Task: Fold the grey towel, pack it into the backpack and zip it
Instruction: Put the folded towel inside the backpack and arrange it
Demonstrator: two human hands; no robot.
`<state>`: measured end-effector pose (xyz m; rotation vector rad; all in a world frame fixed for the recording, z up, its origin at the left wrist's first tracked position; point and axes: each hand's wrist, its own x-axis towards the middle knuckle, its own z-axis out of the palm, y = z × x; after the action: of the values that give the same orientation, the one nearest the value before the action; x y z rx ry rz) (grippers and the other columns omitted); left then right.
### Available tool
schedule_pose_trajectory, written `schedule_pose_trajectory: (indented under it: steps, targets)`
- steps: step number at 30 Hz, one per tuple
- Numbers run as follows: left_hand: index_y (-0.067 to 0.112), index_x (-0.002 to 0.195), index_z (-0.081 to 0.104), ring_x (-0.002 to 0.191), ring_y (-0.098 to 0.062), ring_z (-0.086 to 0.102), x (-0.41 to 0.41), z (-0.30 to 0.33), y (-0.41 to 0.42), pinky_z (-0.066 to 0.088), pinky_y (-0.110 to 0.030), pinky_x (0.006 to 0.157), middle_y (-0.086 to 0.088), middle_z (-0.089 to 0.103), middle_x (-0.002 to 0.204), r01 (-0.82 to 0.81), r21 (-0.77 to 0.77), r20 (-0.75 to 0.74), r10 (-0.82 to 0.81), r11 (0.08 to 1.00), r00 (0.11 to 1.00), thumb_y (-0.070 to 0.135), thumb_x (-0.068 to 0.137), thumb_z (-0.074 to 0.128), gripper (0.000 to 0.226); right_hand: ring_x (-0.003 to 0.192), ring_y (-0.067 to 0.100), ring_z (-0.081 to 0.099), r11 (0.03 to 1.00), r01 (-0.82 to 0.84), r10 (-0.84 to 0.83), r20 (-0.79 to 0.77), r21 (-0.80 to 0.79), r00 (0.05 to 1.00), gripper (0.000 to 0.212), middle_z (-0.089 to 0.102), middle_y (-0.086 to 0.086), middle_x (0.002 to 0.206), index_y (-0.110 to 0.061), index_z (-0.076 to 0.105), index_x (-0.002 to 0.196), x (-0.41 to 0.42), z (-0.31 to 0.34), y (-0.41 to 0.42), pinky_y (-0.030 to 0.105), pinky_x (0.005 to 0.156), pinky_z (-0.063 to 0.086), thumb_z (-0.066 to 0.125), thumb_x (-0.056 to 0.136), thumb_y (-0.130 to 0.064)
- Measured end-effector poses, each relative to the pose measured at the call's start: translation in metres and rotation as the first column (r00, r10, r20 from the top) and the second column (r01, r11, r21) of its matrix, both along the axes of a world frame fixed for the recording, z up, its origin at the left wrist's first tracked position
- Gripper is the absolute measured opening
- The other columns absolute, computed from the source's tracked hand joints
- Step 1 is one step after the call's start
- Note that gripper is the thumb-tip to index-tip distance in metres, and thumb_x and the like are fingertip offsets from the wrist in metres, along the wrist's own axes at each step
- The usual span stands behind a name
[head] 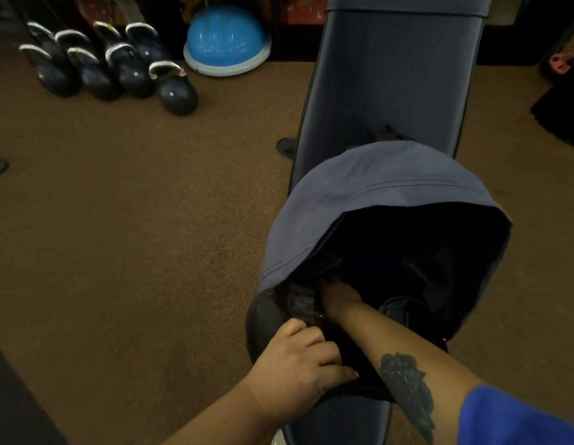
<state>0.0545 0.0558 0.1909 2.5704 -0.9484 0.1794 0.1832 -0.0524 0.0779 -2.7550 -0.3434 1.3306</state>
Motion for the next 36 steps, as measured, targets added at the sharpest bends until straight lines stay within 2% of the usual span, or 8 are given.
schedule_pose_trajectory:
  steps: [7, 13, 16, 20, 22, 25, 30, 36]
  targets:
    - [0.045, 0.100, 0.066, 0.075, -0.003, 0.052, 0.000, 0.004, 0.007, 0.030, -0.024, 0.074, 0.020, 0.061, 0.081, -0.016, 0.052, -0.052, 0.019, 0.998, 0.998, 0.044, 0.088, 0.056, 0.016, 0.119, 0.032, 0.051, 0.991, -0.056, 0.033, 0.181, 0.124, 0.983, 0.047, 0.048, 0.014, 0.136, -0.014, 0.045, 0.135, -0.009, 0.054, -0.009, 0.036, 0.092, 0.046, 0.055, 0.091, -0.023]
    - [0.045, 0.106, 0.059, 0.111, -0.002, 0.042, -0.004, 0.021, 0.015, 0.038, -0.032, 0.090, 0.021, 0.051, 0.114, -0.298, -0.044, -0.134, 0.290, 0.953, 0.948, 0.061, 0.080, 0.056, 0.030, 0.099, 0.024, 0.063, 0.907, 0.170, -0.305, 0.326, 0.385, 0.895, 0.021, 0.068, 0.005, 0.106, -0.019, 0.063, 0.106, -0.026, 0.124, -0.067, 0.031, 0.084, 0.051, 0.062, 0.087, -0.028]
    - [0.036, 0.108, 0.051, 0.114, -0.011, 0.038, -0.006, 0.036, 0.016, 0.033, -0.037, 0.092, 0.006, 0.044, 0.122, -0.645, -0.127, -0.257, 0.603, 0.753, 0.755, 0.059, 0.077, 0.057, 0.040, 0.083, 0.016, 0.065, 0.818, 0.264, -0.484, 0.364, 0.511, 0.796, 0.007, 0.069, -0.003, 0.086, -0.023, 0.063, 0.095, -0.046, 0.155, -0.098, 0.032, 0.075, 0.053, 0.060, 0.090, -0.028]
    - [0.015, 0.133, 0.040, 0.130, -0.027, 0.033, -0.003, 0.044, 0.028, 0.031, -0.045, 0.106, -0.008, 0.036, 0.140, -0.929, 0.056, -0.641, 0.726, 0.366, 0.248, 0.055, 0.075, 0.068, 0.075, 0.073, 0.007, 0.062, 0.664, 0.356, -0.704, 0.390, 0.658, 0.594, 0.004, 0.065, -0.011, 0.078, -0.023, 0.062, 0.093, -0.082, 0.178, -0.131, 0.026, 0.066, 0.052, 0.062, 0.090, -0.021]
    - [0.013, 0.140, 0.035, 0.129, -0.030, 0.042, -0.004, 0.045, 0.037, 0.037, -0.048, 0.107, -0.011, 0.041, 0.143, -0.954, 0.080, -0.858, 0.508, 0.288, 0.082, 0.074, 0.063, 0.064, 0.102, 0.074, 0.009, 0.062, 0.573, 0.430, -0.797, 0.352, 0.698, 0.490, 0.006, 0.063, -0.010, 0.079, -0.023, 0.059, 0.094, -0.100, 0.179, -0.143, 0.024, 0.063, 0.049, 0.062, 0.089, -0.020]
    - [0.013, 0.147, 0.022, 0.135, -0.032, 0.038, -0.008, 0.055, 0.035, 0.033, -0.045, 0.109, -0.013, 0.036, 0.149, -0.960, 0.124, -0.980, 0.184, 0.250, -0.078, 0.059, 0.082, 0.056, 0.087, 0.080, 0.018, 0.059, 0.428, 0.669, -0.897, 0.195, 0.607, 0.397, 0.027, 0.059, 0.000, 0.092, -0.017, 0.052, 0.102, -0.119, 0.169, -0.155, 0.032, 0.066, 0.049, 0.061, 0.088, -0.038]
    - [0.007, 0.140, 0.038, 0.129, -0.035, 0.045, -0.003, 0.054, 0.043, 0.041, -0.045, 0.102, -0.015, 0.046, 0.142, -0.929, 0.185, -0.953, 0.290, 0.319, -0.090, 0.053, 0.090, 0.047, 0.069, 0.122, 0.027, 0.051, 0.279, 0.893, -0.864, -0.314, 0.353, 0.394, 0.064, 0.054, 0.008, 0.127, -0.011, 0.052, 0.127, -0.141, 0.156, -0.152, 0.035, 0.095, 0.038, 0.051, 0.085, -0.060]
    - [0.008, 0.123, 0.057, 0.105, -0.030, 0.059, 0.007, 0.067, 0.055, 0.050, -0.039, 0.085, -0.010, 0.063, 0.118, -0.945, 0.127, -0.957, 0.289, 0.302, -0.036, 0.037, 0.092, 0.056, 0.043, 0.085, 0.006, 0.058, 0.149, 0.897, -0.792, -0.493, 0.416, 0.360, 0.010, 0.068, 0.005, 0.110, -0.018, 0.066, 0.093, -0.139, 0.175, -0.146, 0.024, 0.073, 0.044, 0.060, 0.091, -0.026]
